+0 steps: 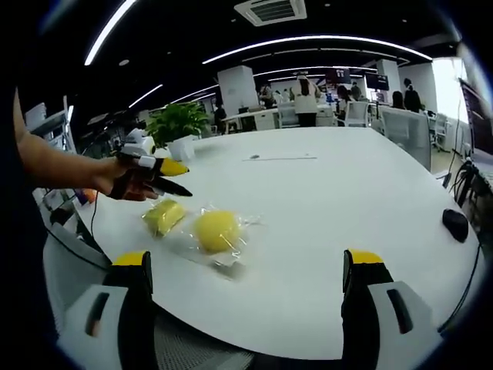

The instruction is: Compare the silicone blocks by pressing each to a similar depth, holding the contact briefly, and releasing to observe deformation and rebound differences across the visible hardness samples.

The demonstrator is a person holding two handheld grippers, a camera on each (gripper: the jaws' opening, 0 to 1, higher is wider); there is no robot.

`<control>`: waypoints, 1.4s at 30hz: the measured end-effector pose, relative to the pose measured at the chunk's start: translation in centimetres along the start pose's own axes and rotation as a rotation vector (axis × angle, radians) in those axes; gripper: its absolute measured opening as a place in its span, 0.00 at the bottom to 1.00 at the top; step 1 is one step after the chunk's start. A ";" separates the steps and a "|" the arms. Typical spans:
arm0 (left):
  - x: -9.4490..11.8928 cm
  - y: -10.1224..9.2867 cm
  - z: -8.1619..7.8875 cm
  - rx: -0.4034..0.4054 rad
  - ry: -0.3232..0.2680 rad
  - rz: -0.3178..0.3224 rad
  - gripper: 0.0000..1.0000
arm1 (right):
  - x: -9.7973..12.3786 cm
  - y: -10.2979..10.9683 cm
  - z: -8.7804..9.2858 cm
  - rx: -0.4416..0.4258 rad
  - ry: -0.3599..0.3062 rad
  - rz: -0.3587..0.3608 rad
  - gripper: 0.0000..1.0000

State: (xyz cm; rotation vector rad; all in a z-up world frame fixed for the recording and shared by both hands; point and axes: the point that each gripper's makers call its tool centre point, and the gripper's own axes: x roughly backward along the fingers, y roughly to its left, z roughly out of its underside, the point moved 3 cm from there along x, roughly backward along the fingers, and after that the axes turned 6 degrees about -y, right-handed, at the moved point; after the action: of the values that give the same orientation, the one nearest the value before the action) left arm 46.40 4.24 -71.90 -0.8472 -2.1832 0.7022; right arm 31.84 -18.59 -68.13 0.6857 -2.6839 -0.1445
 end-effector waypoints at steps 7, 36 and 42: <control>-1.4 0.3 1.1 0.031 0.045 -0.017 0.82 | 0.1 0.2 0.2 0.000 0.007 0.001 0.96; -4.6 2.5 3.5 0.211 0.170 -0.142 0.17 | 0.3 0.7 0.4 0.016 0.028 0.000 0.96; -4.9 3.1 3.6 0.155 0.153 -0.157 0.14 | 0.4 0.5 0.3 0.007 0.019 0.011 0.96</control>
State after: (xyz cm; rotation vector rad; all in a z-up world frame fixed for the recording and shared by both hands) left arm 47.58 1.80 -78.20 -0.6217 -2.0049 0.6949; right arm 31.24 -18.36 -68.16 0.6705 -2.6708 -0.1251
